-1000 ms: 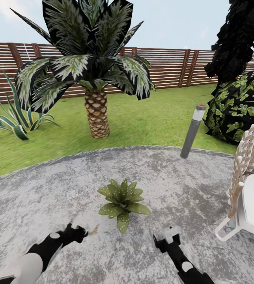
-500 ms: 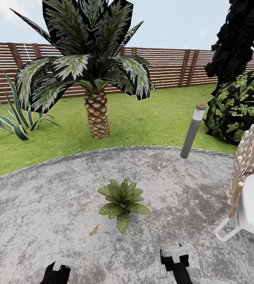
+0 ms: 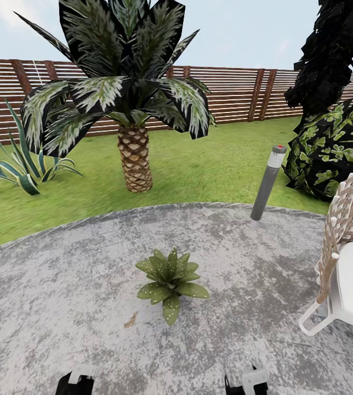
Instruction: Pick up the pesticide atomizer in the garden and spray insectifuge to fully cover both potted plants in the garden.
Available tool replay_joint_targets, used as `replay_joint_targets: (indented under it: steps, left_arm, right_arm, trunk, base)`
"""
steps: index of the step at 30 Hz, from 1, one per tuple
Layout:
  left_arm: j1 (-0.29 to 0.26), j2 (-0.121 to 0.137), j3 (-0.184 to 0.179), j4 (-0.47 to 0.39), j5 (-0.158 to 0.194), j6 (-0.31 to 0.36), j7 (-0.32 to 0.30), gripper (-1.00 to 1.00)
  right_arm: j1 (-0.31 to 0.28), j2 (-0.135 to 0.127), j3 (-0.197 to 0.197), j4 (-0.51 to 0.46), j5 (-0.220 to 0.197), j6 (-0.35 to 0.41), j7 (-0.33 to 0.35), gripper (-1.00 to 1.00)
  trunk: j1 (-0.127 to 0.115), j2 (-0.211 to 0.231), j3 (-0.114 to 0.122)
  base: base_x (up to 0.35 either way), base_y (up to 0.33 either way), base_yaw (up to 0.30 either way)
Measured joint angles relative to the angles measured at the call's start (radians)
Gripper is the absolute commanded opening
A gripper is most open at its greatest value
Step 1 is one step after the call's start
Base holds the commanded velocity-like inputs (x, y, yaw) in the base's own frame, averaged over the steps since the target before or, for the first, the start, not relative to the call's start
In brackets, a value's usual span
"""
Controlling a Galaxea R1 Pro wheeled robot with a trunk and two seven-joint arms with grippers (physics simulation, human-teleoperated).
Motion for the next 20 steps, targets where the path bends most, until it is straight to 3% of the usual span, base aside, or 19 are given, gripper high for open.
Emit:
replay_joint_targets:
  steps: [20]
  left_arm:
    - [0.000,0.001,-0.003,-0.011,0.000,0.000,-0.001,-1.00]
  right_arm:
    - [0.019,0.000,0.000,0.000,0.000,0.000,0.000,1.00]
  trunk:
    - [0.000,0.000,0.000]
  base:
    - [0.000,0.000,0.000]
